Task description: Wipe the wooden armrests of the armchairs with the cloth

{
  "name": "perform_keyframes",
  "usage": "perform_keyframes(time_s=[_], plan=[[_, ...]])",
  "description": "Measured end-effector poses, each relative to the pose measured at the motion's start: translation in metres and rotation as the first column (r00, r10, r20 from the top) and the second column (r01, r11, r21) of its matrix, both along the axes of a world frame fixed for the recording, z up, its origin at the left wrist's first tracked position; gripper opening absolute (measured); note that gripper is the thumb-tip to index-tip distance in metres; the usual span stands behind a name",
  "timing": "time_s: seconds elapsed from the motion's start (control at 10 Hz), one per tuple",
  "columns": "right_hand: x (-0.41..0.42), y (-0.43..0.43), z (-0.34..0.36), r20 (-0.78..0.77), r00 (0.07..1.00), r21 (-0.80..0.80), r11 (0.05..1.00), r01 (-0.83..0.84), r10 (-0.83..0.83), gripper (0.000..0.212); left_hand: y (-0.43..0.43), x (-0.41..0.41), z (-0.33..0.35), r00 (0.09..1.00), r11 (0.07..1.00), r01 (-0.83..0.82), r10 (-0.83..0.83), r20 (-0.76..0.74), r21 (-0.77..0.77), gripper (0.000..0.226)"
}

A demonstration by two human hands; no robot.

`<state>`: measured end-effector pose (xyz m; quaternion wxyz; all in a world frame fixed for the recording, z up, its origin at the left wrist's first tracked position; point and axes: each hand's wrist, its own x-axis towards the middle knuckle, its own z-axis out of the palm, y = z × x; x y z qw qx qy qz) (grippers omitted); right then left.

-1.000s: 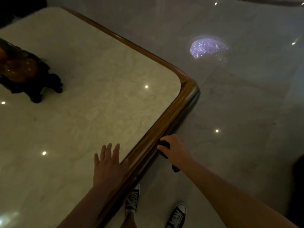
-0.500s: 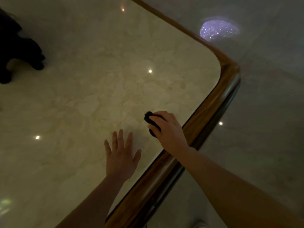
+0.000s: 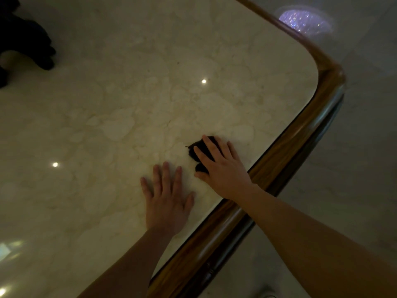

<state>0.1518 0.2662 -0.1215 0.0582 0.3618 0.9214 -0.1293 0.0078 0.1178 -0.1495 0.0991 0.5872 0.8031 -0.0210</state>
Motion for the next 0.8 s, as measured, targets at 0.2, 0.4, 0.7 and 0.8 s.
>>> perform_keyframes(time_s=[0.2,0.4,0.7,0.8], plan=[[-0.002,0.001,0.01,-0.03,0.995,-0.103,0.99,0.091,-0.094,0.08,0.002,0.0,0.006,1.0,0.999,-0.002,0.003,0.026,-0.045,0.078],[0.015,-0.007,0.045,-0.149,0.967,-0.085,0.977,0.194,-0.205,0.074,0.012,-0.002,0.025,0.996,0.985,-0.019,0.034,0.081,-0.173,0.08],[0.031,-0.011,0.127,-0.195,0.929,-0.154,0.945,0.287,-0.314,0.059,0.032,-0.005,0.093,0.998,0.964,0.046,-0.035,0.045,-0.263,0.077],[0.045,-0.017,0.161,-0.192,0.893,-0.2,0.907,0.37,-0.407,0.055,0.03,0.007,0.124,0.989,0.956,0.145,-0.137,0.049,-0.255,0.076]])
